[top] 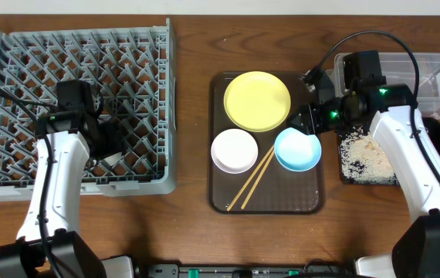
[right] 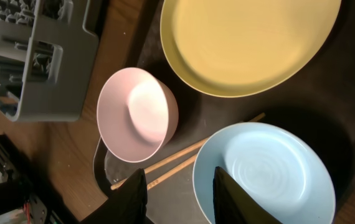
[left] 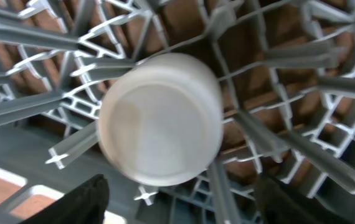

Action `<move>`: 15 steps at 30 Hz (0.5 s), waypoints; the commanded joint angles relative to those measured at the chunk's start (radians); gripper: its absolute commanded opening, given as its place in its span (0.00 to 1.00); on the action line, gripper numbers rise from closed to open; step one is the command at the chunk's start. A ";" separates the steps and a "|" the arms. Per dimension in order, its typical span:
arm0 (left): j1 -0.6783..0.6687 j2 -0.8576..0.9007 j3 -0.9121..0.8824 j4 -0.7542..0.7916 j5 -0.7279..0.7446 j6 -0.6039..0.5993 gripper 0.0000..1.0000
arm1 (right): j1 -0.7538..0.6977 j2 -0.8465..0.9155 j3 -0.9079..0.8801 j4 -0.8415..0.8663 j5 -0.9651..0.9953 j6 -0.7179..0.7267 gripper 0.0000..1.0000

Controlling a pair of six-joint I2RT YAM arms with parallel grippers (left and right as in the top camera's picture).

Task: Sort waste into correct bins and load items into the dishwasher rack

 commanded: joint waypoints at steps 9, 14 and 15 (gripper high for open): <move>-0.101 -0.014 0.023 0.065 0.248 0.004 0.50 | 0.000 0.003 0.006 -0.002 -0.005 0.004 0.33; -0.190 -0.009 0.013 0.039 0.233 0.004 0.45 | 0.000 0.003 0.006 -0.002 -0.005 0.004 0.33; -0.201 -0.008 0.011 0.033 0.216 0.004 0.45 | 0.000 0.003 0.006 -0.002 -0.004 0.004 0.33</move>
